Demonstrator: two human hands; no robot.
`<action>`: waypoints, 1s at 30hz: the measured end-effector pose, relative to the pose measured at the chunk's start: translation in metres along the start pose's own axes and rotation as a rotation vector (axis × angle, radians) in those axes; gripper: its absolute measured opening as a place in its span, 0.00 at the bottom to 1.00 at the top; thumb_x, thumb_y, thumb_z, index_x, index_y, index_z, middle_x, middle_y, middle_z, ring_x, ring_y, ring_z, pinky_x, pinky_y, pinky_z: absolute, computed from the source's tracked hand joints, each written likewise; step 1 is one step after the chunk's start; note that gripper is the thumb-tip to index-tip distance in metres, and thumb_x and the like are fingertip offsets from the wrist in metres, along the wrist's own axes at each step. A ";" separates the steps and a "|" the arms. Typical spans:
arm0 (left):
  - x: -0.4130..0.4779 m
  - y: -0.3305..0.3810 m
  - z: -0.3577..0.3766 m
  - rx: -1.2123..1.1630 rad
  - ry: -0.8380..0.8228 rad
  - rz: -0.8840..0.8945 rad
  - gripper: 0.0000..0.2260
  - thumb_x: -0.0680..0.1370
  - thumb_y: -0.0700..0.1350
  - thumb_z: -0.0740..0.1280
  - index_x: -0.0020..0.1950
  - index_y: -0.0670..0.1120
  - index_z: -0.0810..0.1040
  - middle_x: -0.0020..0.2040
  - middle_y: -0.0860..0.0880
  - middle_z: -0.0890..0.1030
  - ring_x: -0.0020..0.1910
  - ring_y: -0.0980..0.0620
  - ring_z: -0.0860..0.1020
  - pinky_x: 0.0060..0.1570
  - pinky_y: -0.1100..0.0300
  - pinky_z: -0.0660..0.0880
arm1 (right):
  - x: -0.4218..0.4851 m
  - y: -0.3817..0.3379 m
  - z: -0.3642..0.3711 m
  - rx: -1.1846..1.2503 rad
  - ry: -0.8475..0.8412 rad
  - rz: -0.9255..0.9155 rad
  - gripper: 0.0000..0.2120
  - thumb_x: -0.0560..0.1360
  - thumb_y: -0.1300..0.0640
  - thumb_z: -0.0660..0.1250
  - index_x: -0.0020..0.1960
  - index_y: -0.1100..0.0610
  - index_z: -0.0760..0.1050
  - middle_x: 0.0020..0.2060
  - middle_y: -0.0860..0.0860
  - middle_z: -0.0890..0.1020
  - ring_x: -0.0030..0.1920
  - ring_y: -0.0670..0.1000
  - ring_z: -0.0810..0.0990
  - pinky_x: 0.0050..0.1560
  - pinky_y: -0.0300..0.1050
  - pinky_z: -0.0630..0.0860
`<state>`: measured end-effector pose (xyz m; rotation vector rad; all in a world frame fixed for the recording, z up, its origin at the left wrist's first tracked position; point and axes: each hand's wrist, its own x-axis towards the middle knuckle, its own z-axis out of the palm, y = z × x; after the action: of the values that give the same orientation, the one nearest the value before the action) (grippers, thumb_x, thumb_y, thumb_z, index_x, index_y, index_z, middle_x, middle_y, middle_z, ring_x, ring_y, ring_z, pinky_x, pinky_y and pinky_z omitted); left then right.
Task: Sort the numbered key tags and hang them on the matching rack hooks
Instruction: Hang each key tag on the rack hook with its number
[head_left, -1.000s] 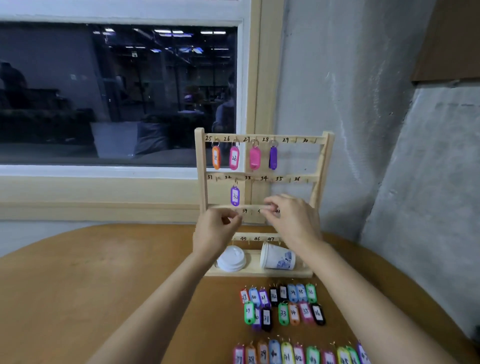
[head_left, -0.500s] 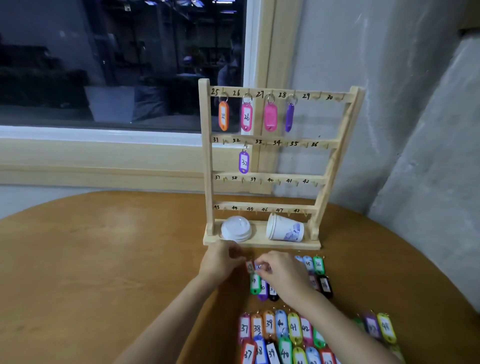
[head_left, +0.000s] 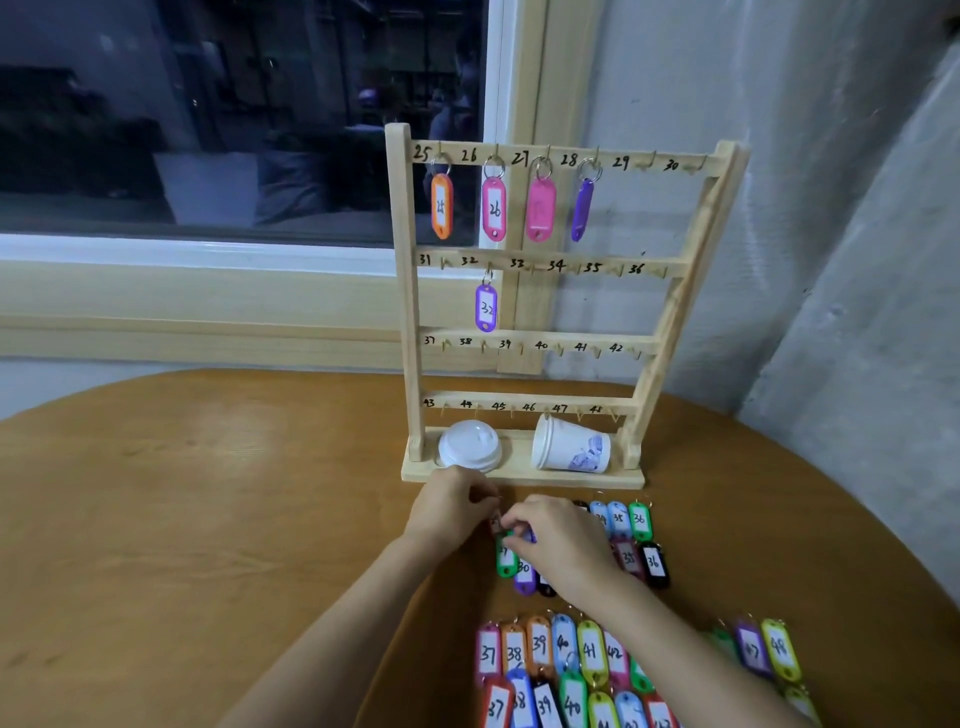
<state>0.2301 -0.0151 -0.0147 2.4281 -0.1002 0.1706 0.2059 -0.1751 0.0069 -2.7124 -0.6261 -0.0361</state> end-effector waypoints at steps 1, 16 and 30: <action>0.000 -0.001 0.000 -0.008 0.003 0.000 0.03 0.72 0.42 0.71 0.44 0.47 0.84 0.43 0.51 0.84 0.43 0.55 0.78 0.46 0.58 0.76 | 0.001 0.000 0.000 -0.005 0.001 0.000 0.09 0.76 0.48 0.66 0.55 0.45 0.79 0.48 0.43 0.79 0.48 0.42 0.77 0.43 0.39 0.73; -0.004 -0.004 -0.006 -0.037 0.029 -0.104 0.02 0.71 0.43 0.73 0.40 0.45 0.85 0.37 0.52 0.82 0.38 0.57 0.76 0.39 0.64 0.72 | 0.000 -0.010 0.007 -0.052 0.088 0.011 0.08 0.77 0.48 0.63 0.53 0.47 0.79 0.48 0.44 0.78 0.50 0.46 0.76 0.38 0.39 0.66; -0.009 0.046 -0.068 -0.115 0.129 -0.057 0.03 0.72 0.41 0.72 0.38 0.43 0.85 0.30 0.54 0.80 0.32 0.57 0.77 0.37 0.62 0.75 | 0.006 -0.014 -0.052 0.312 0.223 0.172 0.06 0.74 0.50 0.68 0.38 0.44 0.79 0.37 0.36 0.81 0.39 0.39 0.77 0.38 0.40 0.75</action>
<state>0.2091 -0.0058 0.0642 2.2962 0.0172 0.2875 0.2081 -0.1793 0.0610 -2.4048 -0.3025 -0.1787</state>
